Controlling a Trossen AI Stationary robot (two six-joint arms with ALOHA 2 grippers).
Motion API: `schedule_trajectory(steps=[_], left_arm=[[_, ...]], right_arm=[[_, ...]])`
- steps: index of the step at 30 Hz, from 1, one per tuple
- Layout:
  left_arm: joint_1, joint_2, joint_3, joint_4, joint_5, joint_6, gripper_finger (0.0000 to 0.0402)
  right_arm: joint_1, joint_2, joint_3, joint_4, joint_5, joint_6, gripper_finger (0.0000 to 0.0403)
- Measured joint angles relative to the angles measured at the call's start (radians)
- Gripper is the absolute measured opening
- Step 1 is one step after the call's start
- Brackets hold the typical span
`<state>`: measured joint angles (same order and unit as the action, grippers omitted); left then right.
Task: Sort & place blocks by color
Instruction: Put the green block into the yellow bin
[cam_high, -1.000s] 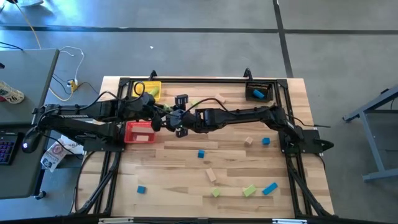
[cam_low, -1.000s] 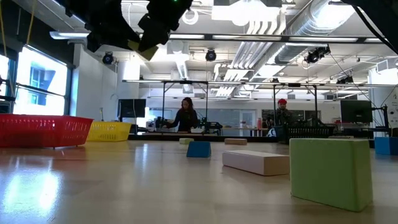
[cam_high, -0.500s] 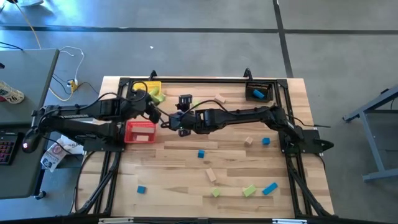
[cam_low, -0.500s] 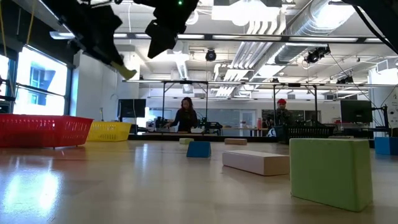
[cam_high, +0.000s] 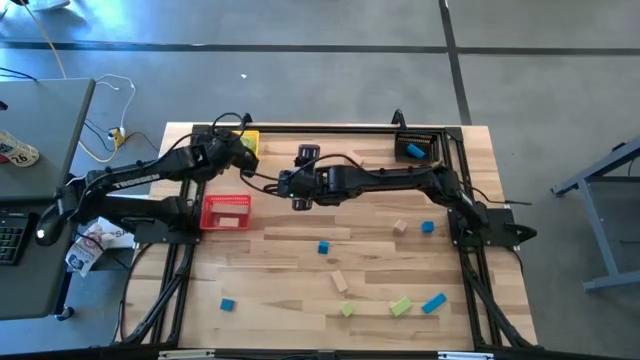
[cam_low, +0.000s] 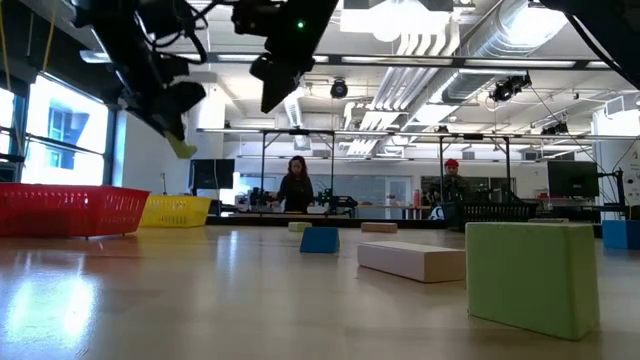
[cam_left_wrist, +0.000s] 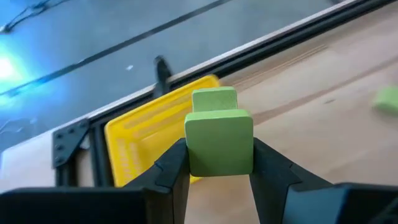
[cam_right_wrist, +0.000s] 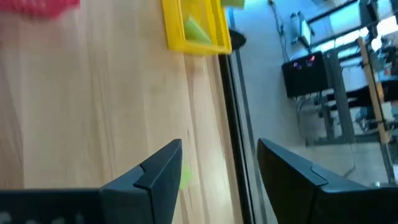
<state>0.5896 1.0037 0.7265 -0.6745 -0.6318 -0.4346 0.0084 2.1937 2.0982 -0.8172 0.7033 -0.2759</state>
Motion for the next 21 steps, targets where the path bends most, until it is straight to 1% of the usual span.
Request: schedule_trajectory(steps=[2,5,9,12,15,18,21], left_arm=[[0.043,0.034,0.0,0.001,0.024,0.004,0.0109],[0.107,0.079,0.0,0.029,0.108,0.049,0.0108],[0.187,0.127,0.0,0.085,0.199,0.087,0.0109],[0.246,0.16,0.0,0.097,0.246,0.091,0.0111],[0.298,0.19,0.0,0.097,0.279,0.1,0.0111],[0.338,0.213,0.001,0.097,0.32,0.122,0.0113],[0.351,0.22,0.002,0.116,0.364,0.156,0.0122]], right_arm=[[-0.011,0.0,0.023,-0.076,-0.005,0.057,0.0195],[-0.028,-0.001,0.06,-0.178,-0.033,0.158,0.0195],[-0.047,-0.002,0.109,-0.279,-0.099,0.247,0.0195],[-0.058,-0.002,0.121,-0.336,-0.182,0.27,0.0195],[-0.072,-0.002,0.123,-0.382,-0.238,0.273,0.0195],[-0.087,-0.002,0.123,-0.418,-0.253,0.28,0.0195],[-0.099,-0.002,0.123,-0.427,-0.252,0.281,0.0195]])
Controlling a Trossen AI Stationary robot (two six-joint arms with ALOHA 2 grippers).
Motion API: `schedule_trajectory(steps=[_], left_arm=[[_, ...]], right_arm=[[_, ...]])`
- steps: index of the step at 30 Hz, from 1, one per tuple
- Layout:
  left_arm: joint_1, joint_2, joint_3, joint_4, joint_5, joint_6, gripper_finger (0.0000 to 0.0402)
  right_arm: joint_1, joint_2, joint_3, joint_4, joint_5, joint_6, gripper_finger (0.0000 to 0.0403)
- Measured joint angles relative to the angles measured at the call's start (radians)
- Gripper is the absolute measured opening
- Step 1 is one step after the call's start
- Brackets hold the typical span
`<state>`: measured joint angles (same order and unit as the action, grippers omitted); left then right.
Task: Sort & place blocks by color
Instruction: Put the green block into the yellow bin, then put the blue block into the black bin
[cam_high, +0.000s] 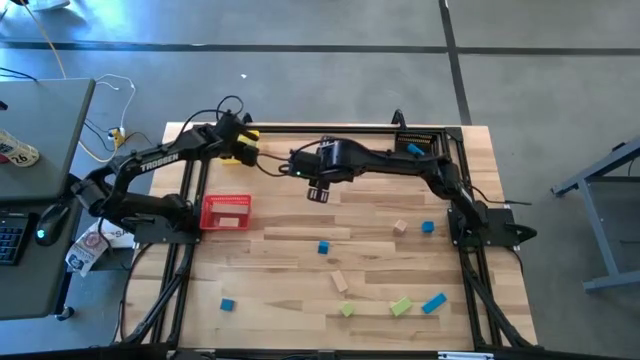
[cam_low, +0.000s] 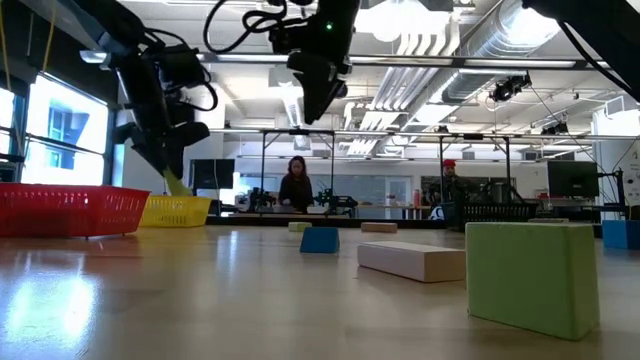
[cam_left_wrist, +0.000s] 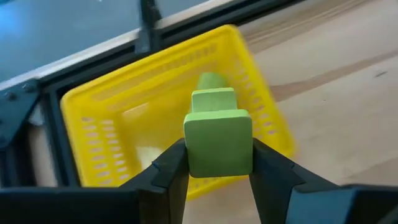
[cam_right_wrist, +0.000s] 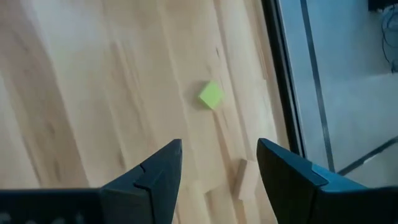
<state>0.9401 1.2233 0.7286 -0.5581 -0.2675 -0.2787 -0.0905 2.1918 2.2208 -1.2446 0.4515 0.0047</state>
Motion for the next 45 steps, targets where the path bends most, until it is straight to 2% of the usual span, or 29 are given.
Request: schedule_trajectory(steps=[2,7,14,21,28,34,45], left_arm=[[0.003,0.005,0.0,0.006,0.007,0.001,0.0129],[0.003,0.004,0.001,0.004,0.006,0.002,0.0152],[0.003,0.003,0.001,0.004,0.01,0.003,0.0187],[0.003,0.001,0.034,-0.021,0.1,0.057,0.0197],[-0.033,-0.007,0.106,-0.069,0.213,0.11,0.0197],[-0.115,-0.069,0.115,-0.101,0.32,0.144,0.0197],[-0.324,-0.282,0.114,-0.179,0.338,0.093,0.0197]], right_arm=[[-0.008,0.0,0.0,-0.003,-0.021,0.02,0.0195],[-0.028,0.0,-0.002,-0.033,-0.188,0.067,0.0195],[-0.024,0.002,-0.01,-0.089,-0.33,0.078,0.0195],[0.011,0.004,-0.01,-0.157,-0.453,0.056,0.0195],[0.08,0.01,-0.011,-0.156,-0.494,0.043,0.0195],[0.144,0.016,-0.011,-0.128,-0.509,0.046,0.0195],[0.216,0.086,-0.011,-0.1,-0.496,0.082,0.0195]])
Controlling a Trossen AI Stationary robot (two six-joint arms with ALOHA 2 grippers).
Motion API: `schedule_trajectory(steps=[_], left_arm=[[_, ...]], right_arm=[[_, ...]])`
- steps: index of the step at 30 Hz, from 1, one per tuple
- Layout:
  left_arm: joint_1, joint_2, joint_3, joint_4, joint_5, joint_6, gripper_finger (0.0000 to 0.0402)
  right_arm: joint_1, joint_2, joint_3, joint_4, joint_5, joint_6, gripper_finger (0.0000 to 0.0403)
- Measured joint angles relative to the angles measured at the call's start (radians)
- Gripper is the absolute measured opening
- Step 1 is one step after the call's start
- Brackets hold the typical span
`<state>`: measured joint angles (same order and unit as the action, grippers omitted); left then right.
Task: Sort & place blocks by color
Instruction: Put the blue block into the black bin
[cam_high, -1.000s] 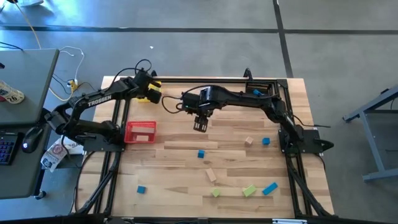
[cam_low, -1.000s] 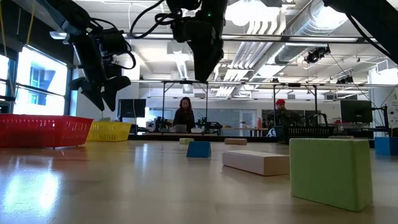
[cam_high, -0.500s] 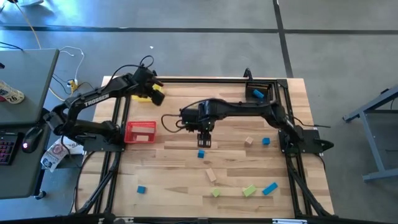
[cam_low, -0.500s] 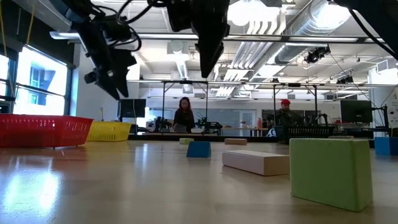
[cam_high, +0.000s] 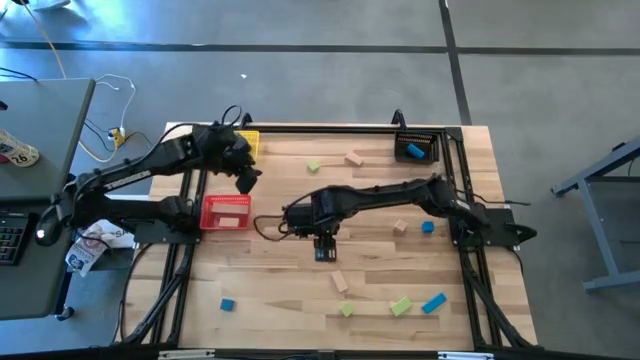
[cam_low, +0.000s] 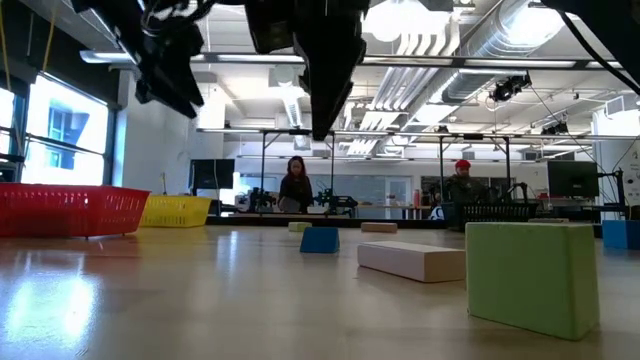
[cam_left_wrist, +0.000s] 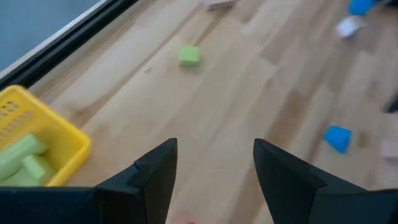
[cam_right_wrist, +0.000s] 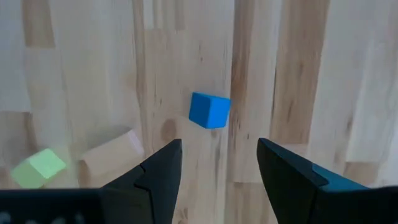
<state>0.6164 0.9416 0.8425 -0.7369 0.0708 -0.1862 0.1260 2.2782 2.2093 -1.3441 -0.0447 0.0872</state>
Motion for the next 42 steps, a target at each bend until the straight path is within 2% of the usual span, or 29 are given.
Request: schedule_trajectory(steps=[5,10,14,22,28,42], left_arm=[[-0.081,-0.089,0.0,-0.031,0.0,-0.046,0.0197],[-0.137,-0.148,0.0,-0.039,-0.001,-0.08,0.0197],[-0.166,-0.17,0.0,-0.048,-0.003,-0.099,0.0197],[-0.197,-0.17,0.0,-0.054,-0.003,-0.125,0.0197],[-0.2,-0.17,0.0,-0.054,-0.004,-0.125,0.0197],[-0.2,-0.17,0.0,-0.053,-0.008,-0.125,0.0197]], right_arm=[[0.034,0.027,0.0,-0.026,0.076,-0.197,0.0195],[0.057,0.059,0.0,-0.031,0.052,-0.446,0.0195],[0.073,0.091,0.0,-0.036,0.08,-0.593,0.0195],[0.099,0.132,0.0,-0.023,0.252,-0.815,0.0195],[0.102,0.143,0.0,0.015,0.279,-0.898,0.0195],[0.119,0.187,0.0,0.04,0.325,-0.961,0.0195]])
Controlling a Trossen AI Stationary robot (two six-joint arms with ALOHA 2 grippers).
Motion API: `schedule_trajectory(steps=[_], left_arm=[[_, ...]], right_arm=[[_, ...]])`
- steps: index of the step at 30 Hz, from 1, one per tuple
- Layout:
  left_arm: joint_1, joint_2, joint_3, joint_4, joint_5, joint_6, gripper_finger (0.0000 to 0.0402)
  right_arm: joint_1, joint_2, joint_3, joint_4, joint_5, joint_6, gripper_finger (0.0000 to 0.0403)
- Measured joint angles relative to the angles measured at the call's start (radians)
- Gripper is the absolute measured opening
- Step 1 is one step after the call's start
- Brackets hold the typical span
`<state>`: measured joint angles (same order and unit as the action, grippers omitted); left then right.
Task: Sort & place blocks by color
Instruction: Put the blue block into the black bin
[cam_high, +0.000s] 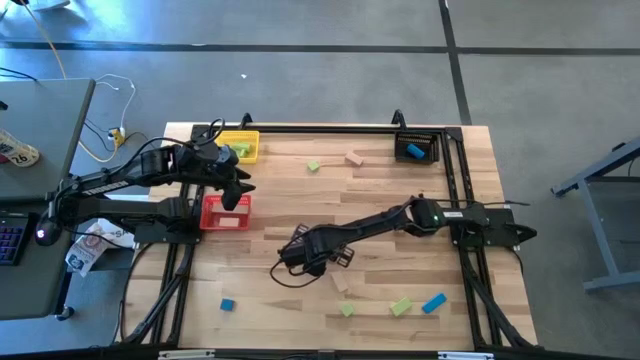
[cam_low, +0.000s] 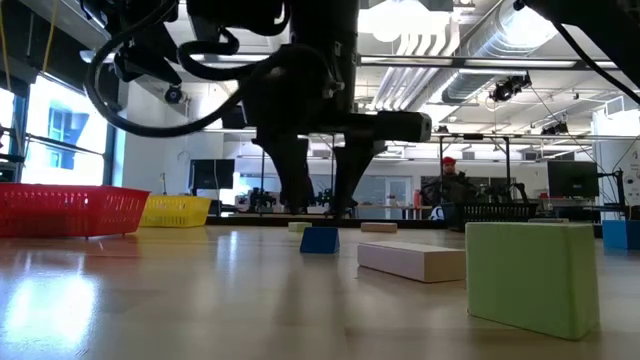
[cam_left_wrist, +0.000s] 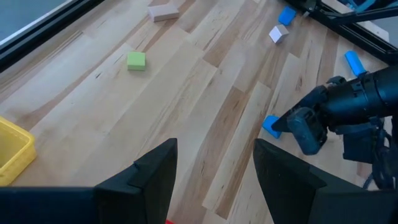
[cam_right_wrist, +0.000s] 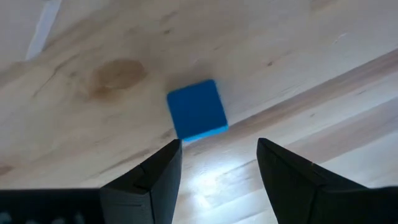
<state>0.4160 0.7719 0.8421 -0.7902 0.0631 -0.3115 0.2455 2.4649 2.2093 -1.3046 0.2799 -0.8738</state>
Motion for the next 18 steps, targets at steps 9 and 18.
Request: schedule_trajectory(steps=[9,18], left_arm=[[0.0,0.0,0.0,0.0,-0.005,0.0,0.0197],[0.0,0.0,0.0,0.0,-0.007,0.0,0.0197]], right_arm=[[0.003,0.0,0.0,-0.023,-0.002,0.02,0.0195],[0.004,0.036,0.0,-0.011,0.0,0.019,0.0195]])
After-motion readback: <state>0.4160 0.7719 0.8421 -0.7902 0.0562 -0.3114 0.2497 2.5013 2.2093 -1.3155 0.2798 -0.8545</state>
